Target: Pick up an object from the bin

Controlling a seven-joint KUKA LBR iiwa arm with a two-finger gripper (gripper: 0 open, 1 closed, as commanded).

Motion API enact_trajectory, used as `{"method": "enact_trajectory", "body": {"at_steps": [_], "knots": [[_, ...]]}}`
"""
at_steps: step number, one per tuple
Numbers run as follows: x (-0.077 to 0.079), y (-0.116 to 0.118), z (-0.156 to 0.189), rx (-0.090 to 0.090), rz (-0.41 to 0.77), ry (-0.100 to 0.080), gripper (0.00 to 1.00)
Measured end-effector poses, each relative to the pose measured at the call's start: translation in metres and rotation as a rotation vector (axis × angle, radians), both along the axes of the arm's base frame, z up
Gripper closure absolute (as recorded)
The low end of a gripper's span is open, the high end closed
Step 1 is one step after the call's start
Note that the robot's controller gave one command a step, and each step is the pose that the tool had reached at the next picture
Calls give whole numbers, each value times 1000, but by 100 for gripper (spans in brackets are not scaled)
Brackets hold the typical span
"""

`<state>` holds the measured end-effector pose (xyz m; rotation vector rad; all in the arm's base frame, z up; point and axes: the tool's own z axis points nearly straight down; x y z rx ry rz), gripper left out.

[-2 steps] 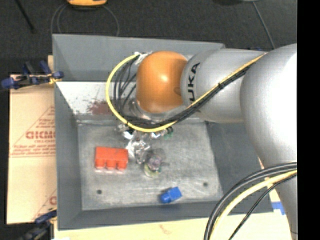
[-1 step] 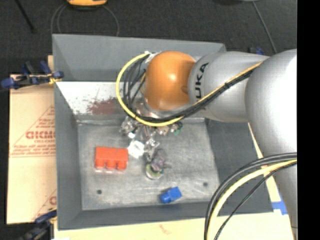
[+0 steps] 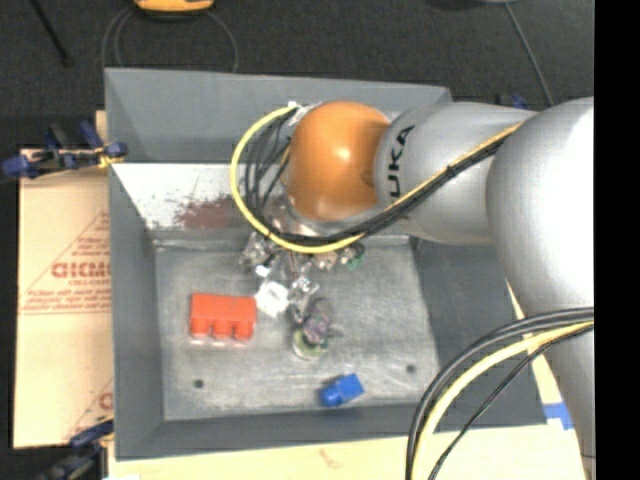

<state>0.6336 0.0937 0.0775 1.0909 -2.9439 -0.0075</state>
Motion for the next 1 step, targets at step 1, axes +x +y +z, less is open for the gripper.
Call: {"method": "enact_trajectory", "body": {"at_steps": [1], "knots": [[0,0,2,1,-4,0,100]]}}
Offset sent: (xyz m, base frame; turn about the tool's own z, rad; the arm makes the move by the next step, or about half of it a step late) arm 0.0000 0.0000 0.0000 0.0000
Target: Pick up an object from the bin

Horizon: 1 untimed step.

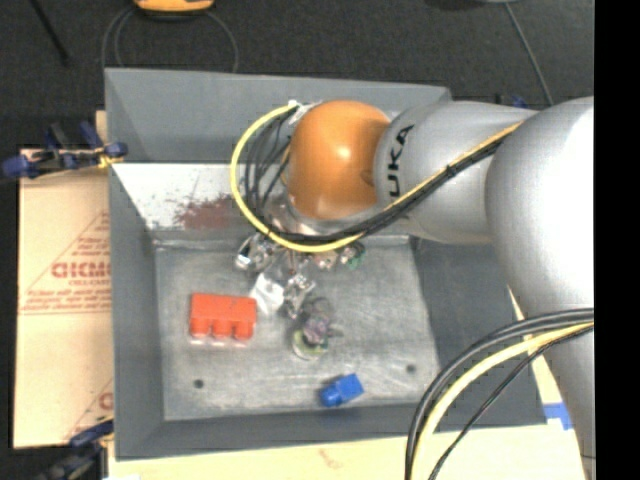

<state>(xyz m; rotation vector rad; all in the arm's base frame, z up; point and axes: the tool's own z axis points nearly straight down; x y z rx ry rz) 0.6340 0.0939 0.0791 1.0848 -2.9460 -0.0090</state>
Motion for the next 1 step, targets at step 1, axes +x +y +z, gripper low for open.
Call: {"method": "enact_trajectory", "body": {"at_steps": [1], "knots": [[2,-1,42,-2,-4,-11,100]]}}
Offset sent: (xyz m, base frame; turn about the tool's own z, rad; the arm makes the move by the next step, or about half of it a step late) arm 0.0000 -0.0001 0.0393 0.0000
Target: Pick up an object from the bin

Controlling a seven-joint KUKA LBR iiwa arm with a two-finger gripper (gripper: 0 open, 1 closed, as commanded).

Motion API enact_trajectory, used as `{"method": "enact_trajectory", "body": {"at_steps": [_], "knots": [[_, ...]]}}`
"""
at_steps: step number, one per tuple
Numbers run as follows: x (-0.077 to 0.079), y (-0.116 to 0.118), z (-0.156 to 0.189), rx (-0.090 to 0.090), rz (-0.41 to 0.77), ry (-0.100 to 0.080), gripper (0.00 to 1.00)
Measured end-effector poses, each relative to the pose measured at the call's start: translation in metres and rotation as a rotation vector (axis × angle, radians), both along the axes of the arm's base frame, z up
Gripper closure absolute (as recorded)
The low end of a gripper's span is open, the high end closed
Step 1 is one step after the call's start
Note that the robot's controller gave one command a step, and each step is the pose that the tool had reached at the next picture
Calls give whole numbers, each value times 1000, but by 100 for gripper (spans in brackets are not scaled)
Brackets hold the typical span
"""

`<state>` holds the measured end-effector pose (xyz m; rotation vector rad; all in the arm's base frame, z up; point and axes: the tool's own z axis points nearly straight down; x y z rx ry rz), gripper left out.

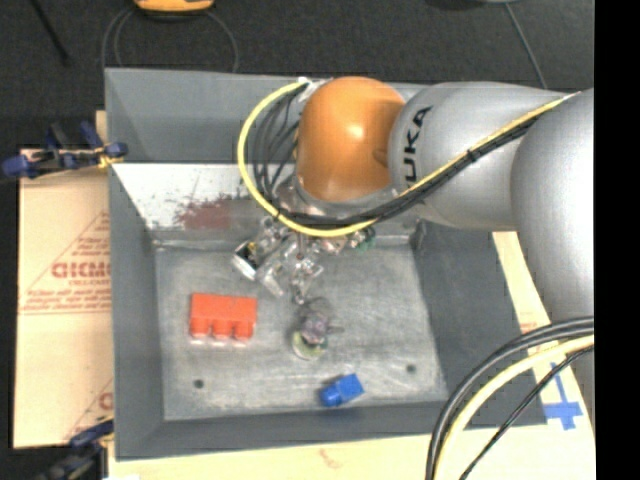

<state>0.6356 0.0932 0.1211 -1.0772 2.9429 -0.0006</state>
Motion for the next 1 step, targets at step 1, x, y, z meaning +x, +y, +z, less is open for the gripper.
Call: {"method": "enact_trajectory", "body": {"at_steps": [1], "knots": [[1,-1,57,-1,-7,0,100]]}}
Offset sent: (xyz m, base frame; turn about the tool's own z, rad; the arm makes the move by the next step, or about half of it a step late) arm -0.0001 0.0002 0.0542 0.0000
